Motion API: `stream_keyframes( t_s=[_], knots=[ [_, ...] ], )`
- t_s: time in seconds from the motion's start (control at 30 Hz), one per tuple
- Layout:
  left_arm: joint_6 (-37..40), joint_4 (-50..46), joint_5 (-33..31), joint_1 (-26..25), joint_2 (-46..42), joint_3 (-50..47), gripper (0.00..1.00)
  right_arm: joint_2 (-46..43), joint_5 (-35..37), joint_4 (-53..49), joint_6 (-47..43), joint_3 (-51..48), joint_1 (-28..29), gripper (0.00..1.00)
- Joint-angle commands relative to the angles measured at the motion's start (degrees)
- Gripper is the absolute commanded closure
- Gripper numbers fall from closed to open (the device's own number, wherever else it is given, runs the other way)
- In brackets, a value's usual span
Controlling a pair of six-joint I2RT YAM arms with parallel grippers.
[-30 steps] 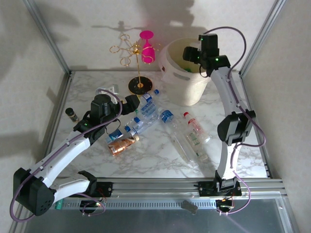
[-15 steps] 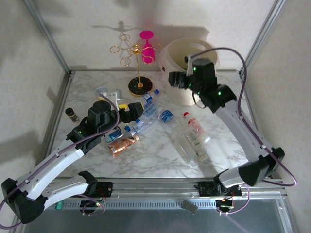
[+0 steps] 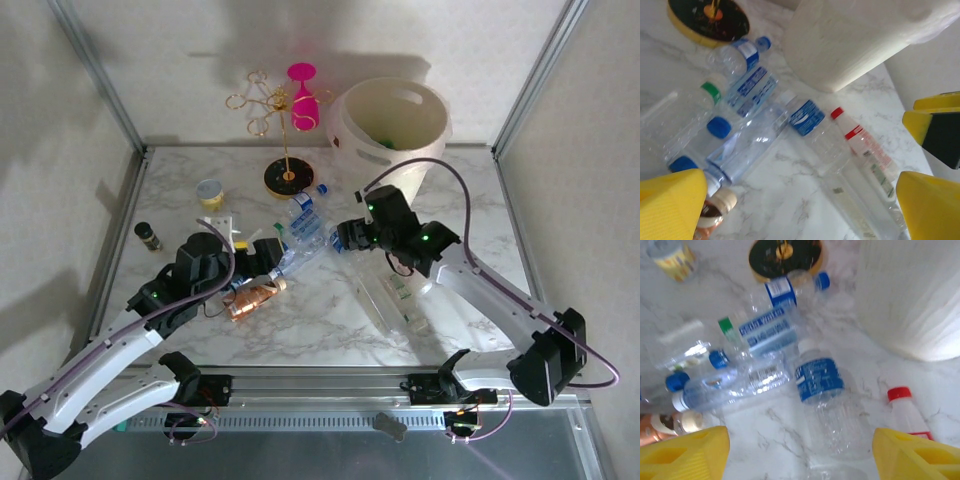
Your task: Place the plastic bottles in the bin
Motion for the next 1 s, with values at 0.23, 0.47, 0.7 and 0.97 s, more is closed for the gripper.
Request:
stream_keyframes(
  t_s=[0.23,0.47,0.7,0.97],
  knots=[
    [-7.5,6.5,-0.3,-0.4,-2.3,-11.1,0.03,13.7,3.3,6.0,-4.0,-2.0,0.0,0.21],
    [-10.0,9.4,0.0,-0.5,-3.5,-15.0,0.03,22.4,-0.7,10.6,-3.8,-0.9,-2.8,0.21],
    [-10.0,9.5,0.1,-0.5,-3.9,-16.2,0.03,28.7,-1.9,12.5,-3.5,0.0,-4.0,0.21],
    [-9.4,10.0,0.6,-0.5,-2.9,-15.9,0.02,32.6,-1.4,14.2,-3.8,0.5,-4.7,0.25]
  ],
)
